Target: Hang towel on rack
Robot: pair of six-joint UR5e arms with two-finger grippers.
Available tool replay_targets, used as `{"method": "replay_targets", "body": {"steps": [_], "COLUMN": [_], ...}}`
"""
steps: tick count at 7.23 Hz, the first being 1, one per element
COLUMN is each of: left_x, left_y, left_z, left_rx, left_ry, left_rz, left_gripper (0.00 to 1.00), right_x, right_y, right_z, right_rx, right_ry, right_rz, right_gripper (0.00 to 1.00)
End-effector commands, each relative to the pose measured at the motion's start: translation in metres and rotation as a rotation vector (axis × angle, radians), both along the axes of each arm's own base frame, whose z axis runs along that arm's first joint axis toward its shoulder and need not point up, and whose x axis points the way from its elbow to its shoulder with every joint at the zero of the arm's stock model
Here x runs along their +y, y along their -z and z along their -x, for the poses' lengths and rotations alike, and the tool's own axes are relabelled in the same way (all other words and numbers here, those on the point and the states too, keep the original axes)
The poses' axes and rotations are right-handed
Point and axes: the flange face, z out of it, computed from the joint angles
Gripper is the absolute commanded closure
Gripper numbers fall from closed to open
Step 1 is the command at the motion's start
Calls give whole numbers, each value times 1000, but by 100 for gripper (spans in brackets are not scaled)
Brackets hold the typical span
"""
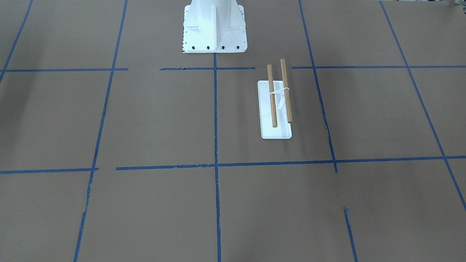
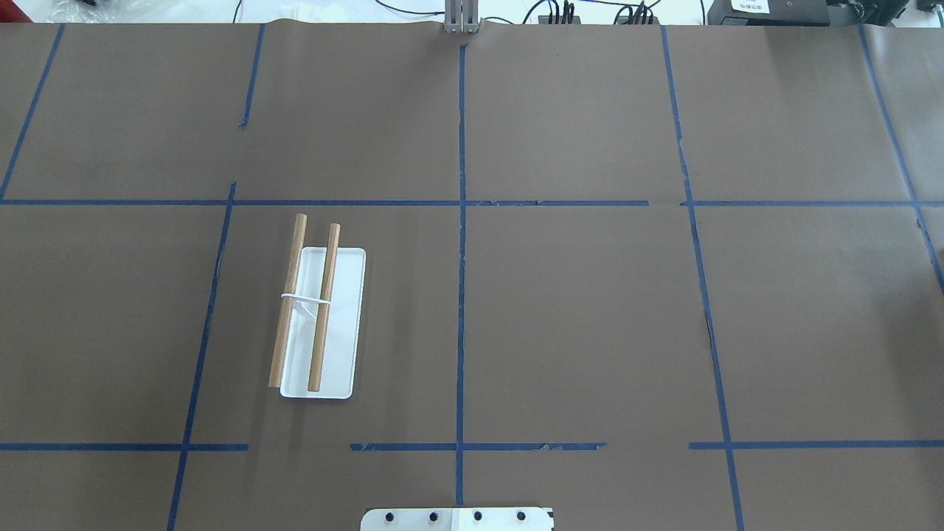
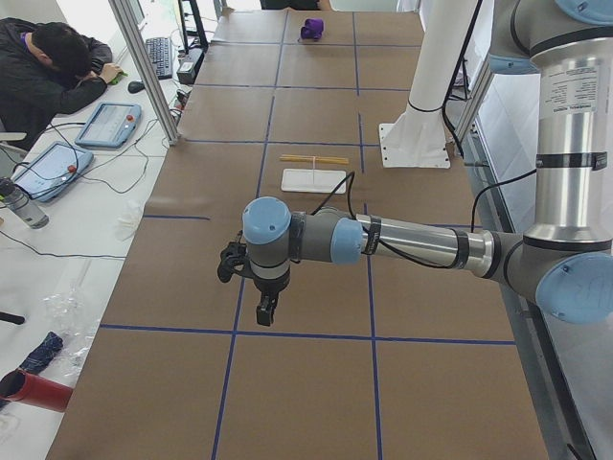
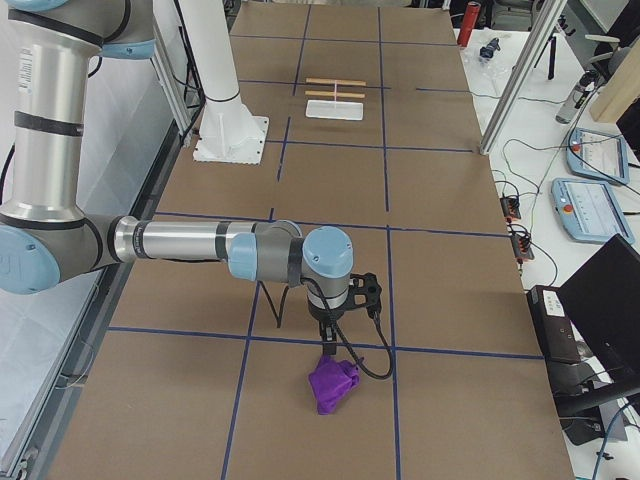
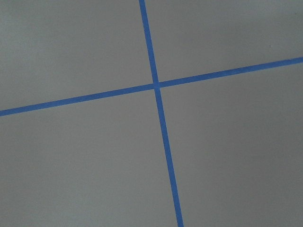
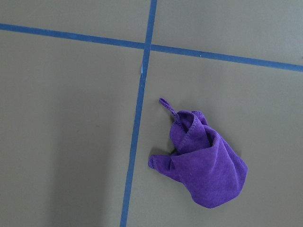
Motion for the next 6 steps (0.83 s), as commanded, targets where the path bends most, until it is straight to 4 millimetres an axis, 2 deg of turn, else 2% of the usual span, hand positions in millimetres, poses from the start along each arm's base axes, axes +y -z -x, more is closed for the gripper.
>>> {"method": "replay_targets", "body": {"steps": [1, 2, 3, 4, 5, 6], "left_x": [-2, -1, -2, -2, -2, -2], "left_y": [1, 0, 0, 1, 1, 2], "left_z": [0, 0, -1, -1, -1, -1], "left_rx": [-7, -7, -7, -5, -5, -5], "left_ry": [-3, -3, -5, -5, -5, -5], "left_rz": [-7, -4, -4, -4, -5, -8], "left_gripper": [0, 0, 0, 0, 0, 0], "right_x": [-1, -8, -10, -16, -16, -19], "right_y": [4, 15, 16, 2, -40, -73], "right_z": [0, 2, 3, 14, 21, 37], "right_rx": [-6, -15, -1, 17, 20, 21], "right_ry": [-1, 3, 14, 47, 99, 180], "right_rz": [-8, -58, -170, -243, -280, -350], "right_gripper": [0, 0, 0, 0, 0, 0]}}
